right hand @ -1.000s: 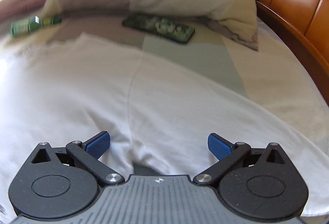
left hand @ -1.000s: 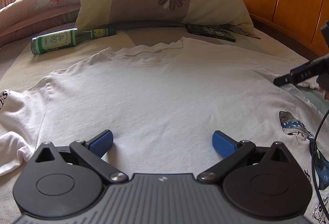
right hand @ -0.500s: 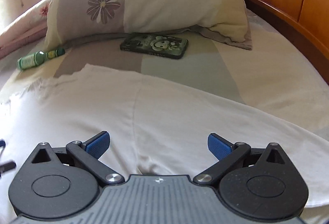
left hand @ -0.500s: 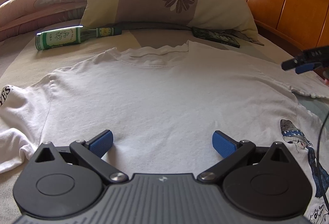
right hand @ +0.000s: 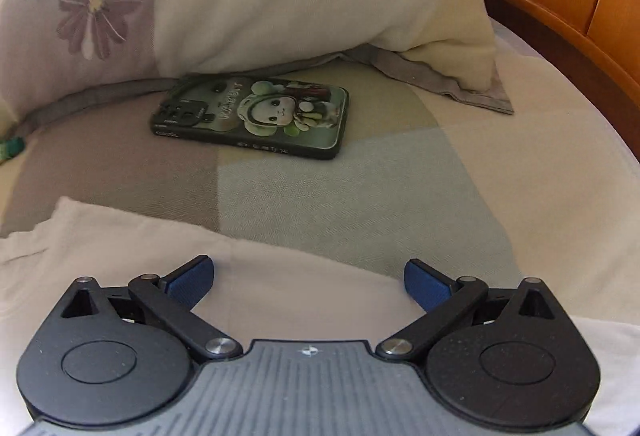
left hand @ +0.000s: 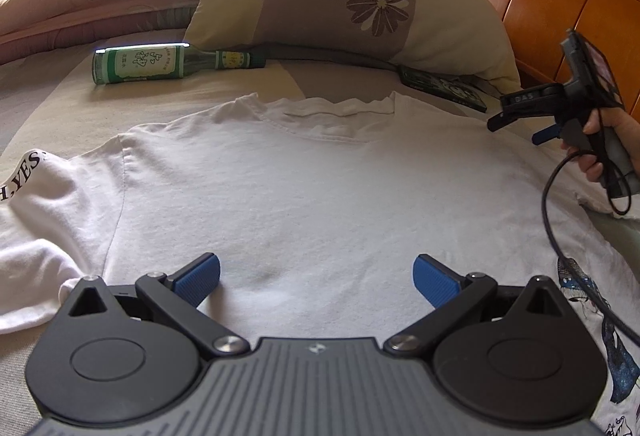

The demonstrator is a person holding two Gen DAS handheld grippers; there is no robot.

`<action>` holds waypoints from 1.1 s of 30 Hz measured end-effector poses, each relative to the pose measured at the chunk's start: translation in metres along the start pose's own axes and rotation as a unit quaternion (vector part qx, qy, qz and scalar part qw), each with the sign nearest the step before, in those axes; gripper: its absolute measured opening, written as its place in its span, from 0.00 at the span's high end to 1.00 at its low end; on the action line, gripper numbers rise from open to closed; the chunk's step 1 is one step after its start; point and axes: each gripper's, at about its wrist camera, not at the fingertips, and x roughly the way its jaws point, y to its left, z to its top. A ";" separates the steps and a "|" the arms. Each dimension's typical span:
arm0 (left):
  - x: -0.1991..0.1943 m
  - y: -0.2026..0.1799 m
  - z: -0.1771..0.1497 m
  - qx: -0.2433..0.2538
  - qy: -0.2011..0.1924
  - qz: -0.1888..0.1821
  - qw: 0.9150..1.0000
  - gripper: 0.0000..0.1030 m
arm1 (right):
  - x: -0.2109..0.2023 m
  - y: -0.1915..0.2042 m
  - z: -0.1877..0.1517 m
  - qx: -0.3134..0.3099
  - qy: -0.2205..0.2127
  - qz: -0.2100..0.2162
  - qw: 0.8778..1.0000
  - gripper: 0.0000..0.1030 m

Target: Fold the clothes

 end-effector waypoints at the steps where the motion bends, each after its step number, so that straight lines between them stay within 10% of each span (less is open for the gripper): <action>1: -0.001 0.000 0.001 -0.002 -0.002 -0.002 1.000 0.01 | -0.016 -0.007 -0.004 -0.005 -0.011 0.017 1.000 0.00; 5: -0.002 -0.004 0.001 0.001 -0.002 -0.006 1.000 0.01 | -0.060 -0.050 -0.032 0.008 -0.006 0.048 0.999 0.00; 15: 0.004 -0.022 -0.007 0.049 0.006 0.005 0.999 0.01 | -0.106 -0.136 -0.135 -0.044 -0.001 -0.056 0.997 0.00; 33: 0.007 -0.025 -0.011 0.058 0.006 0.004 0.998 0.01 | -0.118 -0.282 -0.103 0.219 -0.079 -0.132 0.963 0.00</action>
